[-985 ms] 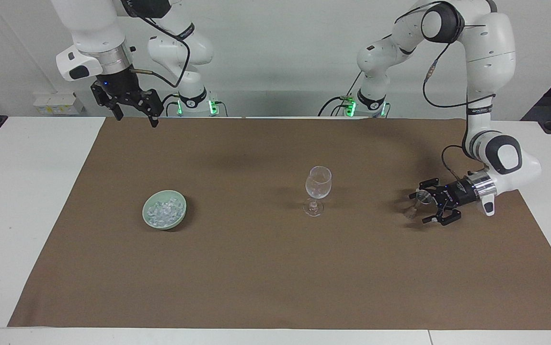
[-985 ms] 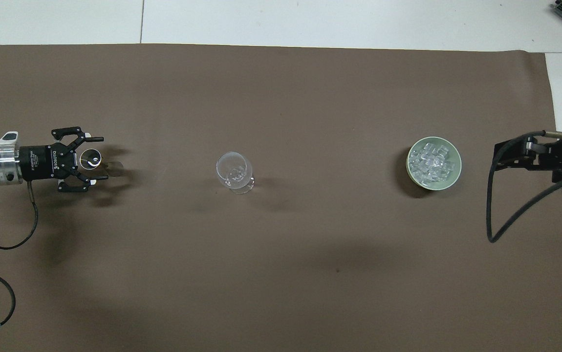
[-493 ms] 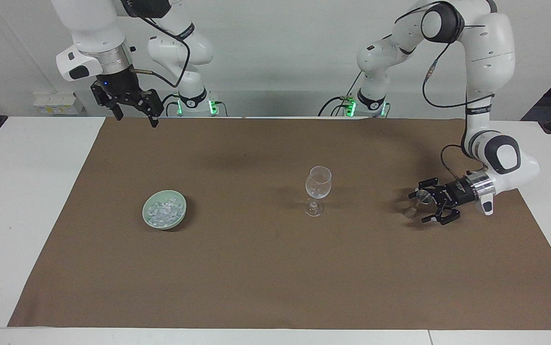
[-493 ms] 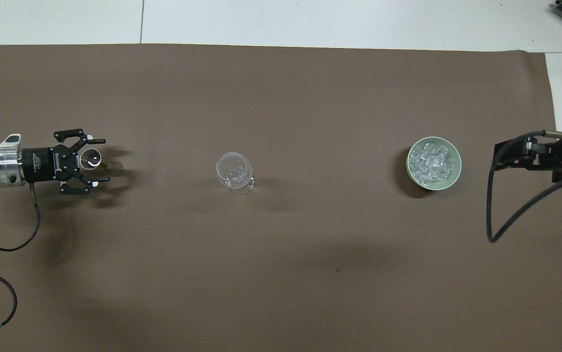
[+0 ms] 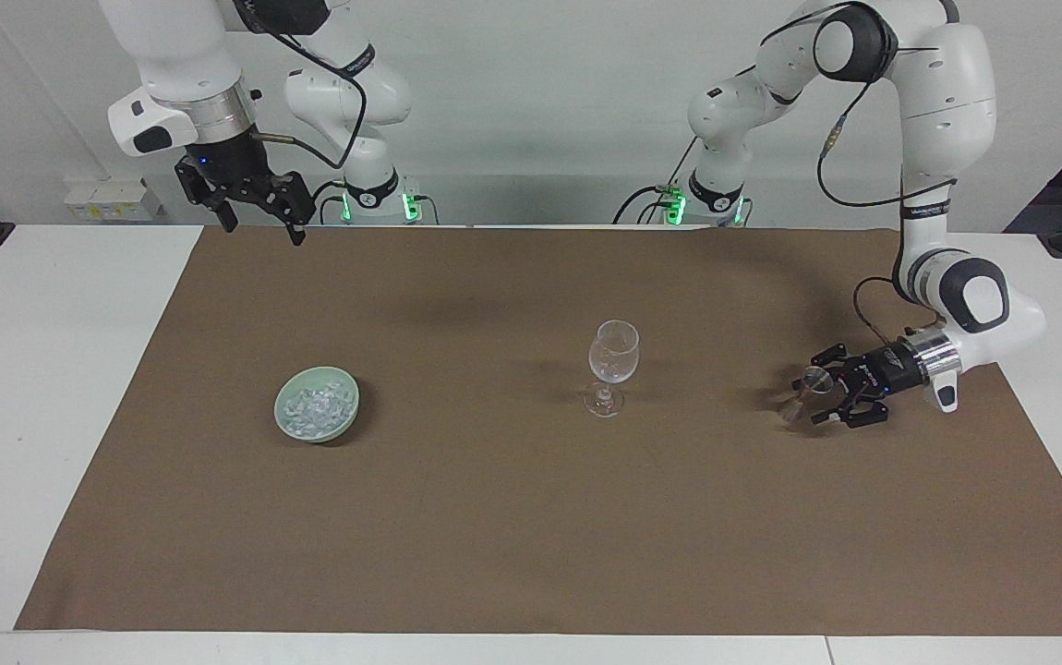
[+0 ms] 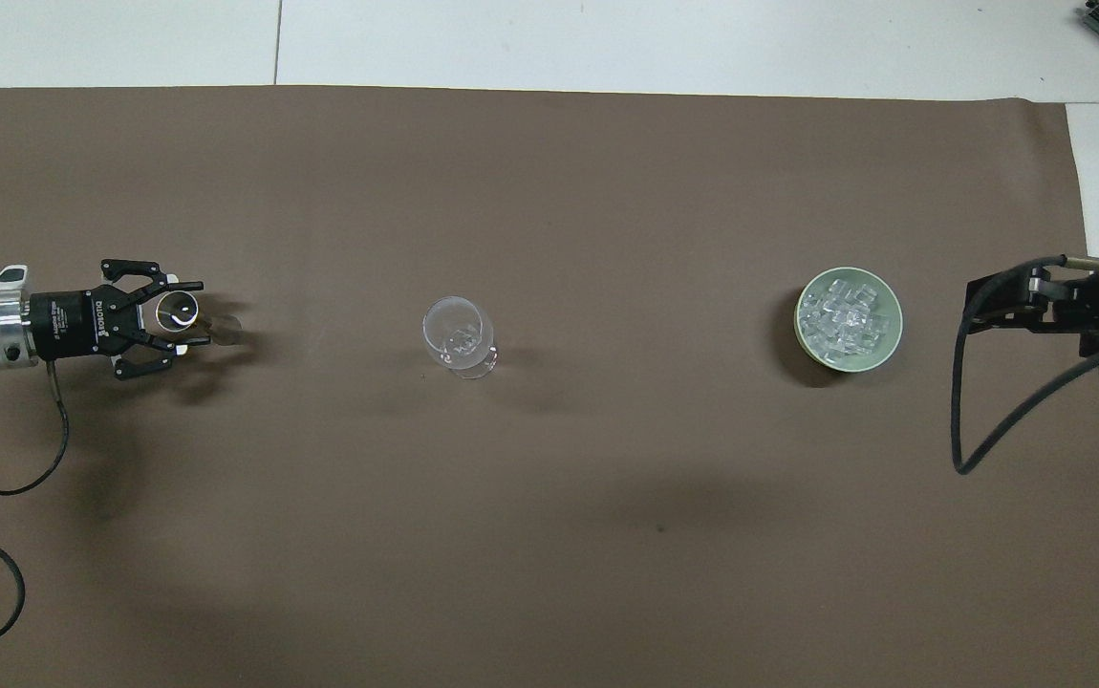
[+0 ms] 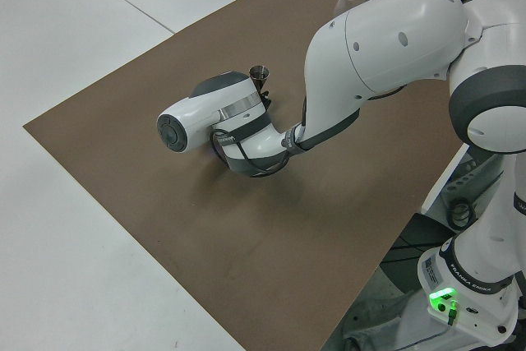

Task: Pour wine and add ice with both arms

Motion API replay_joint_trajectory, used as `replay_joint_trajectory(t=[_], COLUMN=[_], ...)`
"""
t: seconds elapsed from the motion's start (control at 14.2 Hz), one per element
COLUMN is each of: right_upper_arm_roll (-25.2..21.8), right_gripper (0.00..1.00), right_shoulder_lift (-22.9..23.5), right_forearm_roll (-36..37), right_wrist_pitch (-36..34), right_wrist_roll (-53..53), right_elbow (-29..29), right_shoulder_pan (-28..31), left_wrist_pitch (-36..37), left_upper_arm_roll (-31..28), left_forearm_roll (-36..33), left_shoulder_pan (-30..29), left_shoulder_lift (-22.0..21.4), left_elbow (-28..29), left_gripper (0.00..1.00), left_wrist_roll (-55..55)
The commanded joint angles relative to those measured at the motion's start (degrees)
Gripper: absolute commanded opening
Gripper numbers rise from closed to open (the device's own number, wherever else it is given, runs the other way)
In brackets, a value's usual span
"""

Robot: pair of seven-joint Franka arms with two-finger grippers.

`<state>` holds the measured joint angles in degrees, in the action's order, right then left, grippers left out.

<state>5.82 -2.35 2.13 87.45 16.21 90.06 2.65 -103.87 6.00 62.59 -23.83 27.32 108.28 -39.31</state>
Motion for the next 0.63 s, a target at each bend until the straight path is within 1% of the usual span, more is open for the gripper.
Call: replay_joint_trajectory(t=[0.0,0.35,0.49,0.56], right_upper_arm_roll=[0.33,0.33,0.33,0.33], right_gripper=[1.00,1.00,1.00,1.00], right_shoulder_lift=[-0.20,-0.20,-0.20,-0.20], right_forearm_roll=[0.25,0.25,0.25,0.25], right_wrist_pitch=[0.09,0.09,0.09,0.09], right_wrist_roll=[-1.44,-1.44,-1.44,-1.44], right_elbow=[0.11,0.11,0.11,0.11], right_shoulder_pan=[0.78,0.78,0.78,0.78], left_wrist_pitch=[-0.11,-0.20,0.33,0.33], left_upper_arm_roll=[-0.03,0.15,0.15,0.15], left_forearm_roll=[1.31,1.31,1.31,1.31], left_shoulder_pan=[-0.42,-0.34,-0.34,-0.34], left_shoulder_lift=[-1.74,-1.74,-1.74,-1.74], left_elbow=[2.12,2.29,2.29,2.29], left_gripper=[0.58,0.56,0.46,0.43], left_wrist_roll=[0.81,0.90,0.90,0.90])
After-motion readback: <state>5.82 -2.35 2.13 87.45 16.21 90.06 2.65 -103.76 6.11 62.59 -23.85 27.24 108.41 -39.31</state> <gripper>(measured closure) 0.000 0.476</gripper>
